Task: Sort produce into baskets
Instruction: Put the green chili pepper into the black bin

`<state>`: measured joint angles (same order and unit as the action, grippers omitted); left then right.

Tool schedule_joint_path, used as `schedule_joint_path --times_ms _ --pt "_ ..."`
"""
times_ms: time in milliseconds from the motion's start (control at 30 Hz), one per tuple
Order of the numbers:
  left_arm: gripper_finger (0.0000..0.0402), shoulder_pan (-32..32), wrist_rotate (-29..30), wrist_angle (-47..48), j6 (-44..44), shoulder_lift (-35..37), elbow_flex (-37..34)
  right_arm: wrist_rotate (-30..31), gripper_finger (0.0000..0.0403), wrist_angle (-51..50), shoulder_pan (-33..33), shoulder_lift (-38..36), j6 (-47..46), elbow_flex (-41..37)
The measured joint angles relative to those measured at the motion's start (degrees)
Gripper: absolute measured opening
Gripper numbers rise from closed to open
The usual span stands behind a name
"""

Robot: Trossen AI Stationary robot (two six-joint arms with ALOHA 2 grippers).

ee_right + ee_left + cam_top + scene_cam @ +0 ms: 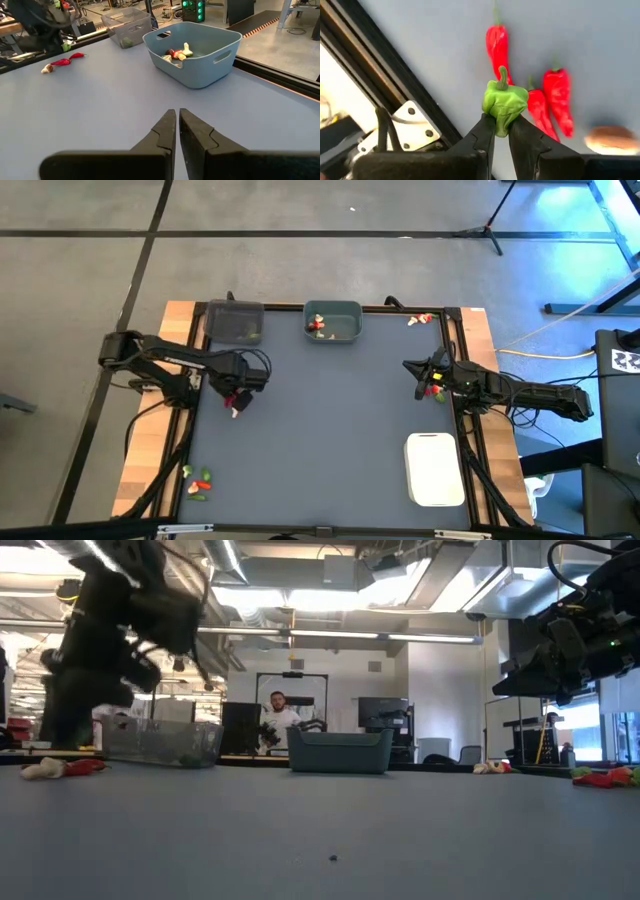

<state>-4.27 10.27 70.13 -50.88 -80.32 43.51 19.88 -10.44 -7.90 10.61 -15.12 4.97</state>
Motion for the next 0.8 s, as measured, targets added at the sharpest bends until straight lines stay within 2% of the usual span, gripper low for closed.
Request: schedule_joint_path --times_ms 267,433,800 --pt "0.0047 -1.0 3.6 -1.4 3.5 7.9 5.6 0.0 0.0026 0.0 0.0 0.0 0.0 0.0" --pt "0.0051 -4.3 6.5 -6.5 7.4 11.6 6.2 0.0 0.0026 0.0 0.0 0.0 0.0 0.0" --pt "0.0051 -14.3 11.0 -17.2 19.9 11.9 6.2 0.1 0.0026 0.0 0.0 0.0 0.0 0.0"
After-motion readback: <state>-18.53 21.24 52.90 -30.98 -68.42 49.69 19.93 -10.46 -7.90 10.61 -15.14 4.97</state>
